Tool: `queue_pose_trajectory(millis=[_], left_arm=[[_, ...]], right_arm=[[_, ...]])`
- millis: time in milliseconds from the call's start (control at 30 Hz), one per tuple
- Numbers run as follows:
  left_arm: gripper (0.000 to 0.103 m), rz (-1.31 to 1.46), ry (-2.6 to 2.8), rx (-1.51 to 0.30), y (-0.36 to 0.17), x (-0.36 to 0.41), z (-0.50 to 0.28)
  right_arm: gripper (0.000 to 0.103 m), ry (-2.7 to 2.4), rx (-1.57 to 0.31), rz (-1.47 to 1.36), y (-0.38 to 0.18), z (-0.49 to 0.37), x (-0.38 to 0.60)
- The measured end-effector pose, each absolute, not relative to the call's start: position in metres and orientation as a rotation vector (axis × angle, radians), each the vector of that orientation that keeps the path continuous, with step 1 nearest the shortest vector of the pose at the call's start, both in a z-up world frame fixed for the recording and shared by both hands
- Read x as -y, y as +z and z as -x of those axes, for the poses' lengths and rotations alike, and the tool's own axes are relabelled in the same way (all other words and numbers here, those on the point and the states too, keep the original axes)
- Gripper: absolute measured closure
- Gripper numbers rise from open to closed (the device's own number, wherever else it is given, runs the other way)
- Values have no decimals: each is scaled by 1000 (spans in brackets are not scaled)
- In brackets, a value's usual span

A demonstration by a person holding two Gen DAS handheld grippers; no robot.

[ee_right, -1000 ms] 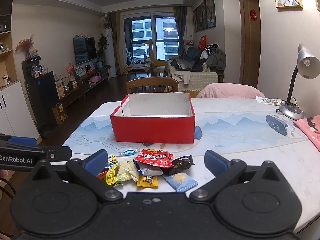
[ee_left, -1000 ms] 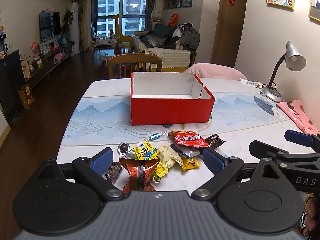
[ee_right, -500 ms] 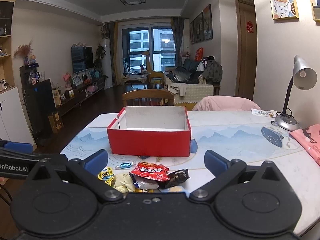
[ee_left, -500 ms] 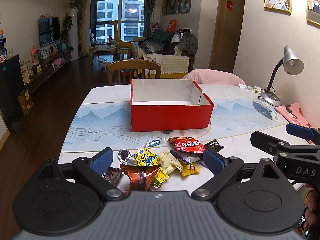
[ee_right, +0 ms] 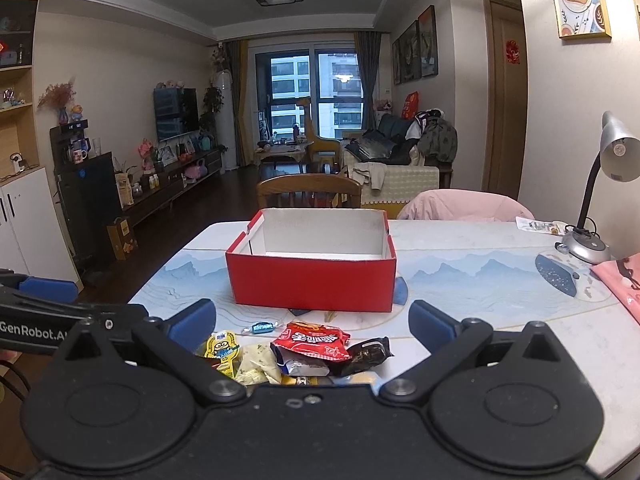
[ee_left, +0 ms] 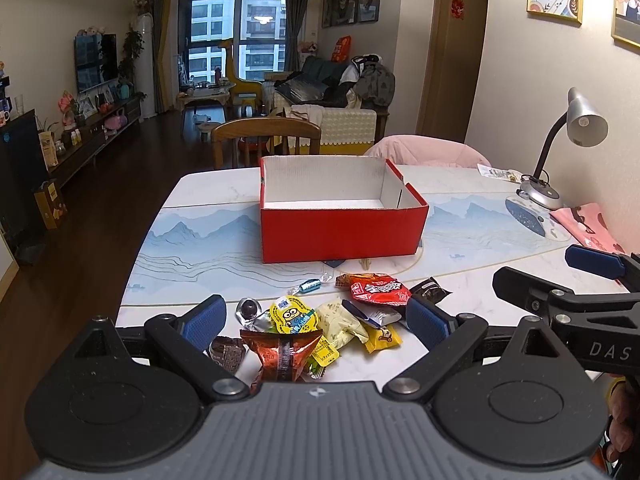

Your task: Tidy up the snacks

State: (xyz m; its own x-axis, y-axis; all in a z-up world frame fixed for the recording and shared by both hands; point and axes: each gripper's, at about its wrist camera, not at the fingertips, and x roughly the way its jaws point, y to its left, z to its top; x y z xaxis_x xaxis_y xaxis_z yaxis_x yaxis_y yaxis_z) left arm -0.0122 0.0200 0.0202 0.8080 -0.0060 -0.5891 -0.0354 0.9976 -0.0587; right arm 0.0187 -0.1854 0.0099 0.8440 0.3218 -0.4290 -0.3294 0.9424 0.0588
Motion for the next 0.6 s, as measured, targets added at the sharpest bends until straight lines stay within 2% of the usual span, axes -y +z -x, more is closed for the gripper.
queue_pose_trajectory(millis=[600], left_arm=[[6,81,-35,-695,6,-26,-1]], right_arm=[[0,316,-498,29,6,-19,176]])
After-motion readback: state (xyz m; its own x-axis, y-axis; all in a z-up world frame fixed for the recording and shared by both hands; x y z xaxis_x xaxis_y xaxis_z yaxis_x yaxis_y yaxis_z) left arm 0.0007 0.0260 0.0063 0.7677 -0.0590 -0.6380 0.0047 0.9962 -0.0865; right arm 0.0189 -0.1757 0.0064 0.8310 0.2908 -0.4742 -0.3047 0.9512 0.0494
